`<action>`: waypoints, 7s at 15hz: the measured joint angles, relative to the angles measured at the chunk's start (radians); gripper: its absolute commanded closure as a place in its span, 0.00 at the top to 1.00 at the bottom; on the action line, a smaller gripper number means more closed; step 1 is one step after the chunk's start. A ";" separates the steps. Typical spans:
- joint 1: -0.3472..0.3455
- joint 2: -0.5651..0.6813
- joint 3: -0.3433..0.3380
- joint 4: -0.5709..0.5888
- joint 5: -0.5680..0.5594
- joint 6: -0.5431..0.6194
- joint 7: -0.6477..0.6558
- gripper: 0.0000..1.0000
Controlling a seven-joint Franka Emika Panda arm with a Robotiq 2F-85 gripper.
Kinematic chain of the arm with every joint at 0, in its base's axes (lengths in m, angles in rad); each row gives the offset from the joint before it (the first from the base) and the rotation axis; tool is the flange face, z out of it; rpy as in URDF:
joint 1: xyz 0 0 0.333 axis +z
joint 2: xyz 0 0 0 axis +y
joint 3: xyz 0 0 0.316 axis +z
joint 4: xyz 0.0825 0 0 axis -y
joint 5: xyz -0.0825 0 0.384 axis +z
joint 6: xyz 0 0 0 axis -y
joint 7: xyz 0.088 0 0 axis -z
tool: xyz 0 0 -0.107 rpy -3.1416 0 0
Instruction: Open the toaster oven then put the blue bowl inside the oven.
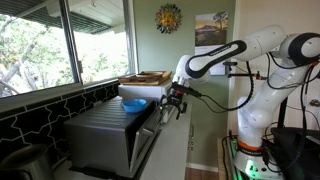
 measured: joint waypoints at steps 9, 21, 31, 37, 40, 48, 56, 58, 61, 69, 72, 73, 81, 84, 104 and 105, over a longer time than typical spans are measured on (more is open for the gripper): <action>-0.022 -0.089 -0.035 -0.086 -0.001 -0.016 0.000 1.00; -0.053 -0.086 -0.118 -0.084 0.079 -0.136 0.000 1.00; -0.164 -0.060 -0.113 -0.087 0.075 -0.359 0.003 1.00; -0.307 -0.023 -0.063 -0.090 0.073 -0.454 -0.002 1.00; -0.374 -0.011 -0.039 -0.091 0.069 -0.475 -0.011 1.00; -0.504 0.007 0.029 -0.091 0.052 -0.486 -0.056 1.00; -0.452 -0.154 0.003 -0.074 0.035 -0.485 -0.133 1.00; -0.384 -0.236 -0.008 -0.064 0.022 -0.488 -0.133 1.00; -0.294 -0.312 0.003 -0.021 0.011 -0.489 -0.134 1.00; -0.170 -0.142 0.135 0.211 -0.011 -0.373 -0.151 1.00; -0.167 0.019 0.176 0.338 -0.069 -0.317 -0.159 1.00; -0.164 0.076 0.177 0.382 -0.100 -0.304 -0.159 1.00; -0.121 0.430 0.140 0.676 -0.275 -0.292 -0.159 0.68; -0.084 0.495 0.117 0.737 -0.277 -0.301 -0.159 0.44; -0.016 0.335 0.035 0.646 -0.189 -0.538 -0.133 0.04; -0.016 0.299 0.033 0.604 -0.151 -0.538 -0.132 0.04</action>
